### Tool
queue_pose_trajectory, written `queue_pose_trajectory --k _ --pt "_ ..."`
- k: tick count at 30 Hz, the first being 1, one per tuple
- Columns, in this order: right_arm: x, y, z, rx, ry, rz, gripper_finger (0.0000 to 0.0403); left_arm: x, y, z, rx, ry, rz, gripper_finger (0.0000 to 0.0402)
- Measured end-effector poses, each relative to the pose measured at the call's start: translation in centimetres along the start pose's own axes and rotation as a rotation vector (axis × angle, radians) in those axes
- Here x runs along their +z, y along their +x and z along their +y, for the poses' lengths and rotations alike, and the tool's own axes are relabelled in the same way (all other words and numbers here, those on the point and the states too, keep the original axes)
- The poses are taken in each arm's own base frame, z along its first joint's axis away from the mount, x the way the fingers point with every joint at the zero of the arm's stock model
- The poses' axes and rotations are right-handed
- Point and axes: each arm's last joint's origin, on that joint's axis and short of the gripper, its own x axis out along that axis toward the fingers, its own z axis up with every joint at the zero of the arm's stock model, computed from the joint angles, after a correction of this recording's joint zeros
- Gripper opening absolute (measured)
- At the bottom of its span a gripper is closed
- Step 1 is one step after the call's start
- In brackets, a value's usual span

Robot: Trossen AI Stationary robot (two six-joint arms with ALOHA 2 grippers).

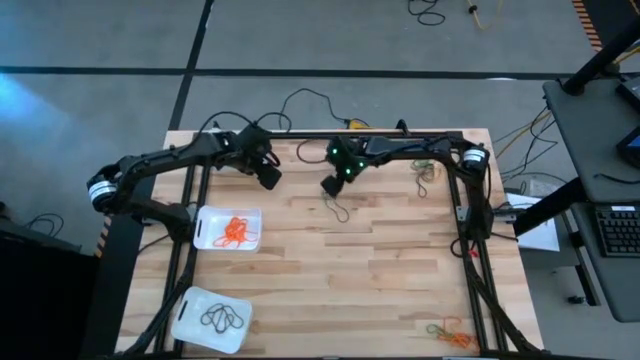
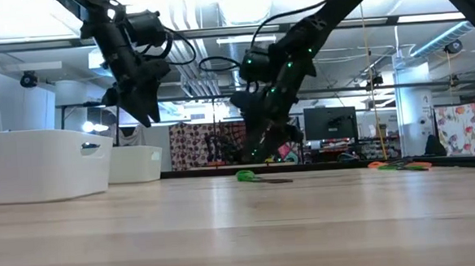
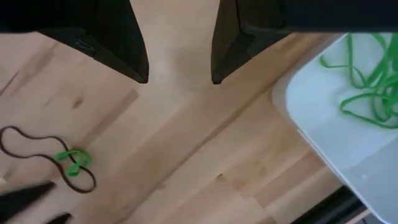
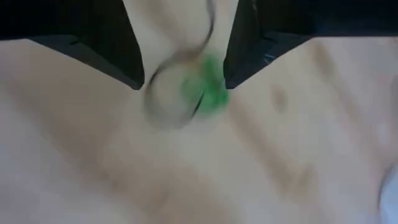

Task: Sort rubber bands into baskets
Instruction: Put the green rubber band into the top white bin

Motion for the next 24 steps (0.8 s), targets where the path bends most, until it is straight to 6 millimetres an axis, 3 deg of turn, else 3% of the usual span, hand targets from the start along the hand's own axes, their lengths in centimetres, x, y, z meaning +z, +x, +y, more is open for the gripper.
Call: queue_pose_trajectory --k 3,7,13,24 --pt "-1.2 0.4 1.1 0.030 -0.067 0.094 0.0223 -0.1 0.0 -0.3 0.022 0.010 -0.009 0.0158" --pt "-2.2 1.3 2.7 0.042 -0.243 0.086 0.0220 -0.1 0.0 -0.3 0.044 0.012 -0.017 0.0158" --pt "-2.9 1.8 4.1 -0.155 -0.543 0.034 0.0187 -0.1 0.0 -0.3 0.051 0.012 -0.012 0.0158" --pt "-2.9 2.7 4.1 -0.099 -0.580 0.030 0.0104 -0.1 0.0 -0.3 0.053 0.013 -0.010 0.0158"
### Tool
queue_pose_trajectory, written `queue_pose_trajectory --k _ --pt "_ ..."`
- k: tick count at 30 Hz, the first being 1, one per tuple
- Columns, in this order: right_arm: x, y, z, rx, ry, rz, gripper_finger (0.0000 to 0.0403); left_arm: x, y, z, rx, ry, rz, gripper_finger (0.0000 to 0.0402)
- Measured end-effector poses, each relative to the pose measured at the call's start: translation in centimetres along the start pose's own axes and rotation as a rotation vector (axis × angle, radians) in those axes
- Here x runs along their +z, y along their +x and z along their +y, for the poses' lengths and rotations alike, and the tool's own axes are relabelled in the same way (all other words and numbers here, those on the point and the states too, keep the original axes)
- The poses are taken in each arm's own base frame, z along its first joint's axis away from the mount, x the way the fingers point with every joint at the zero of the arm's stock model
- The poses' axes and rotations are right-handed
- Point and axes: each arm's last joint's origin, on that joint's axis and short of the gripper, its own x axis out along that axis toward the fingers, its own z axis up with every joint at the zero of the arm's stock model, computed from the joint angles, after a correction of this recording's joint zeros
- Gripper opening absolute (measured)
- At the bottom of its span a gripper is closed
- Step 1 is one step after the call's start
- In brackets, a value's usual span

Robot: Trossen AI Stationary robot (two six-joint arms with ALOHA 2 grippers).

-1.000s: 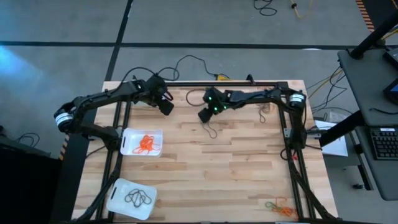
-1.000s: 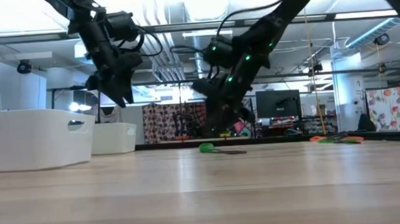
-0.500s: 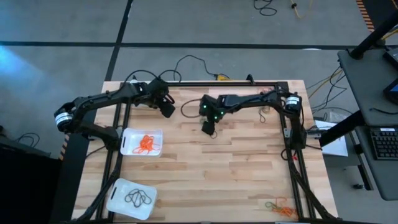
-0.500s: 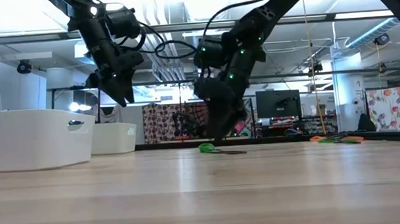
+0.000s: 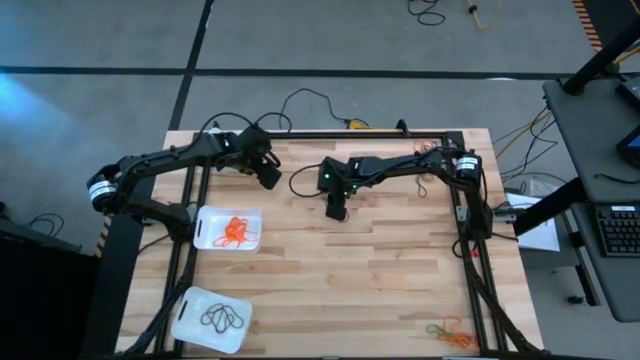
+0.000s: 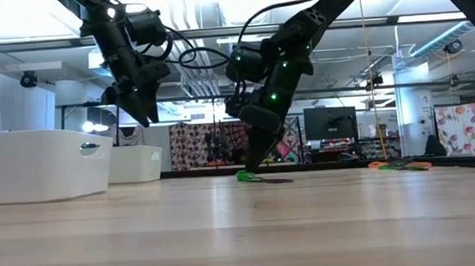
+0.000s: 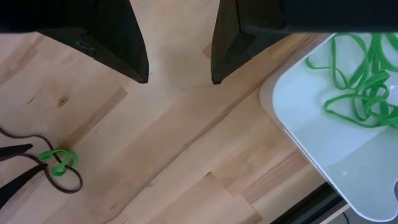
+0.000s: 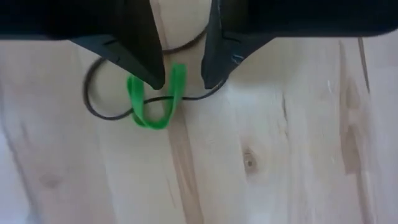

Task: Sort rubber bands into baskets
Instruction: Put the green rubber band into the top white bin

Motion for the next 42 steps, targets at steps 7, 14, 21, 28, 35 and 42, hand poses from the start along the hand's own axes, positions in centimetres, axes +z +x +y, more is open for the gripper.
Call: queue_pose_trajectory --k 7,14,21,28,35,42 --pt "-0.3 1.7 -0.2 -0.005 0.012 0.009 0.0085 -0.1 0.0 0.0 0.004 0.001 0.008 0.0158" --pt "-0.3 1.7 -0.2 -0.006 0.054 0.008 0.0060 -0.1 0.0 0.0 0.010 0.003 0.013 0.0158" --pt "-0.3 1.7 -0.2 -0.007 0.101 0.008 0.0043 -0.1 0.0 0.0 0.010 0.003 0.012 0.0158" --pt "-0.3 1.3 -0.1 0.002 0.133 0.008 0.0050 -0.1 0.0 0.0 0.011 0.003 0.011 0.0158" --pt "-0.2 0.6 -0.1 0.002 0.184 0.005 0.0060 -0.1 0.0 0.1 0.029 0.003 0.000 0.0158" --pt "-0.4 1.1 -0.2 0.001 0.158 0.020 0.0043 0.0 0.0 0.0 0.032 0.002 -0.012 0.0158"
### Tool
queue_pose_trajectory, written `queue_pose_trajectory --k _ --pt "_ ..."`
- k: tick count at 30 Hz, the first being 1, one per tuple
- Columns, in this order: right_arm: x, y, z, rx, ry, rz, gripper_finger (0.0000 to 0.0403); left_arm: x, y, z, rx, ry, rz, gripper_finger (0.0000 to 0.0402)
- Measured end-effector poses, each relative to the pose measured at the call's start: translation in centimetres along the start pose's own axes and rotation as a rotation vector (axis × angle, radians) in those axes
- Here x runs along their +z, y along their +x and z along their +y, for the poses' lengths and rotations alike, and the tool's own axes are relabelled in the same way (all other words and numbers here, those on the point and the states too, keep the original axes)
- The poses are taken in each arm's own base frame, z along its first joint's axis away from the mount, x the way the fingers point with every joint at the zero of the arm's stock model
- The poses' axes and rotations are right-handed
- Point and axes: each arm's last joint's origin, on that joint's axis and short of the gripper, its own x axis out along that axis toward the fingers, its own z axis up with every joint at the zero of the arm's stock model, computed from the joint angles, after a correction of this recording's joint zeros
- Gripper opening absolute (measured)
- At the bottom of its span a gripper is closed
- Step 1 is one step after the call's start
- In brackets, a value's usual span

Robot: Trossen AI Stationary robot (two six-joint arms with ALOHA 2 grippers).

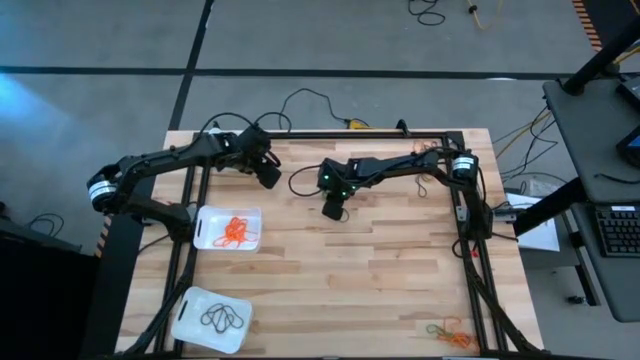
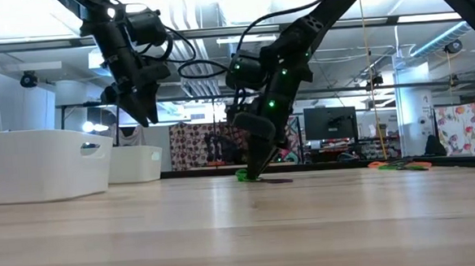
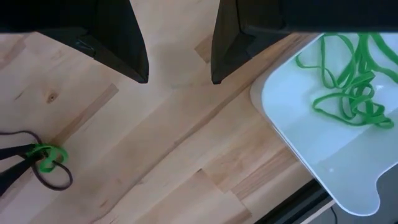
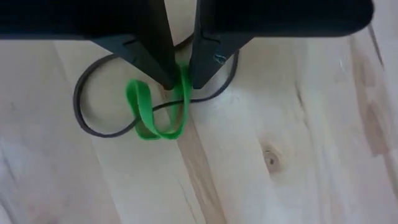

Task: Sort rubber bands into baskets
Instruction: Put the green rubber band into the top white bin

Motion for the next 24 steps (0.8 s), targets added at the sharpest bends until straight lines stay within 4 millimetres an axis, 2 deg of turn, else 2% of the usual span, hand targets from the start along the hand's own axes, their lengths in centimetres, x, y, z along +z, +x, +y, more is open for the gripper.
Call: queue_pose_trajectory --k 12,19,24 --pt "0.1 -0.5 0.1 0.000 -0.028 -0.004 0.0009 0.0 0.0 0.0 0.000 -0.013 0.000 0.0158" --pt "1.1 -4.1 0.3 -0.006 -0.037 -0.038 0.0009 0.0 -0.1 0.0 -0.002 -0.015 -0.004 0.0158" --pt "2.8 -7.2 0.6 -0.003 -0.070 -0.123 0.0009 0.0 -0.5 0.1 -0.008 -0.017 -0.021 0.0158"
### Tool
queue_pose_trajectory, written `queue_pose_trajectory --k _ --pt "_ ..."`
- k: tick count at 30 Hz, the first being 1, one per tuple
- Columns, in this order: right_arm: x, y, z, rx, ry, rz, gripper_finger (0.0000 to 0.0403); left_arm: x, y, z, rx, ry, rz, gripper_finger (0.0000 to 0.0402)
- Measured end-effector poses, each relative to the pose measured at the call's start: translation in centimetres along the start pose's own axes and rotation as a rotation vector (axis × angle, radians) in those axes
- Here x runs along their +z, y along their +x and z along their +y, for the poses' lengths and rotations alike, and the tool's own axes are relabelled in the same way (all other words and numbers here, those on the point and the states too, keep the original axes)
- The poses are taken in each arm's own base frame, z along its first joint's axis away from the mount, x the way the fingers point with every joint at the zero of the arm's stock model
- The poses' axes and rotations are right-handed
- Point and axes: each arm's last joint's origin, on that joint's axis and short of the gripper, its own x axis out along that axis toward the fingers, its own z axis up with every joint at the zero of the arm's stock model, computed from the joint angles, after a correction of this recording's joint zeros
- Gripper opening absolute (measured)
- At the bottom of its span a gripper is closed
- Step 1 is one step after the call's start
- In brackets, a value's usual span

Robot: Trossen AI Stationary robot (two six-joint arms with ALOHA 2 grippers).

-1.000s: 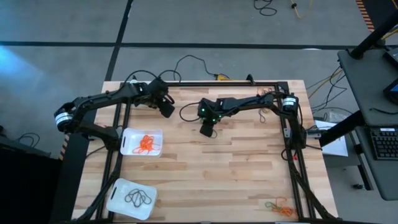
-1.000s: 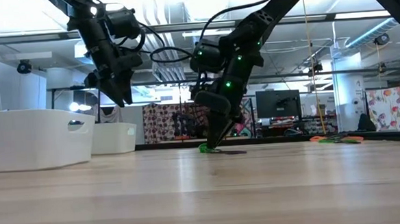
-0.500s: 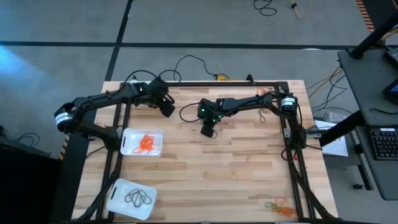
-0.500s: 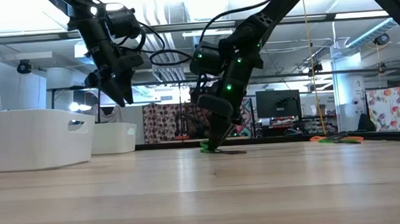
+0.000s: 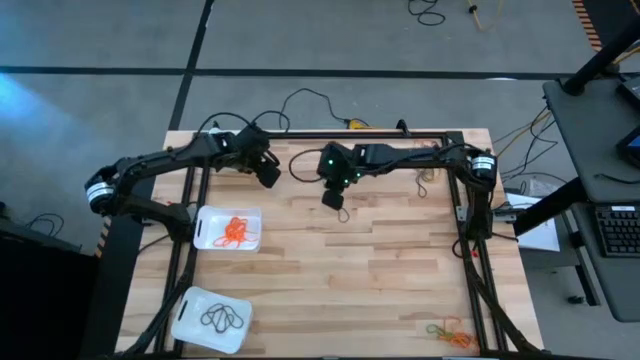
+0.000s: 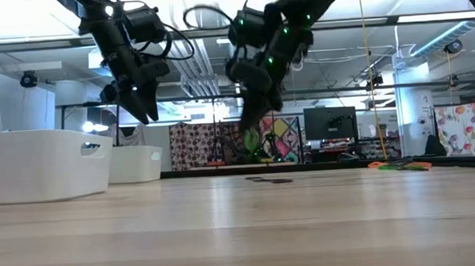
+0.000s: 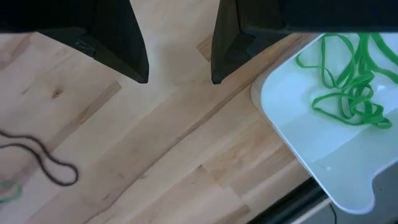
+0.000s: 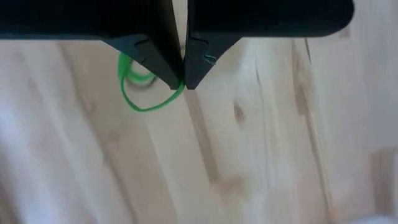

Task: Sort rubber bands into baskets
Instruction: Put the green rubber band into the top white bin

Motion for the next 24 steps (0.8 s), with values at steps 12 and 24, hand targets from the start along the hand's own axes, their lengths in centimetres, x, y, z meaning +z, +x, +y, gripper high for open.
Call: queue_pose_trajectory --k 12,24 --pt "3.4 2.4 -1.4 -0.015 -0.003 -0.285 0.0009 -0.9 -8.1 1.1 -0.168 0.018 -0.295 0.0158" --pt "1.6 9.3 -3.1 -0.014 0.128 -0.161 0.0029 -2.5 -9.7 0.8 -0.340 0.033 -0.273 0.0158"
